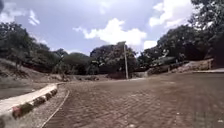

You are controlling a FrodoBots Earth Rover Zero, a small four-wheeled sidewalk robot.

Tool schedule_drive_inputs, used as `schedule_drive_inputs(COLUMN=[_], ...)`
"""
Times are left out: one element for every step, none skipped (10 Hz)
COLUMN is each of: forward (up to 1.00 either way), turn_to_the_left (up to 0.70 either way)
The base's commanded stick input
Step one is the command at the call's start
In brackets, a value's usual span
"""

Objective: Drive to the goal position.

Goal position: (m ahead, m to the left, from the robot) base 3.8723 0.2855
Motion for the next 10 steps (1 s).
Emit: schedule_drive_inputs(forward=[0.70, 0.70, 0.70, 0.70, 0.70, 0.70, 0.70, 0.70, 0.70, 0.70], turn_to_the_left=[0.00, 0.00, 0.00, 0.00, 0.00, 0.00, 0.00, 0.00, 0.00, 0.08])
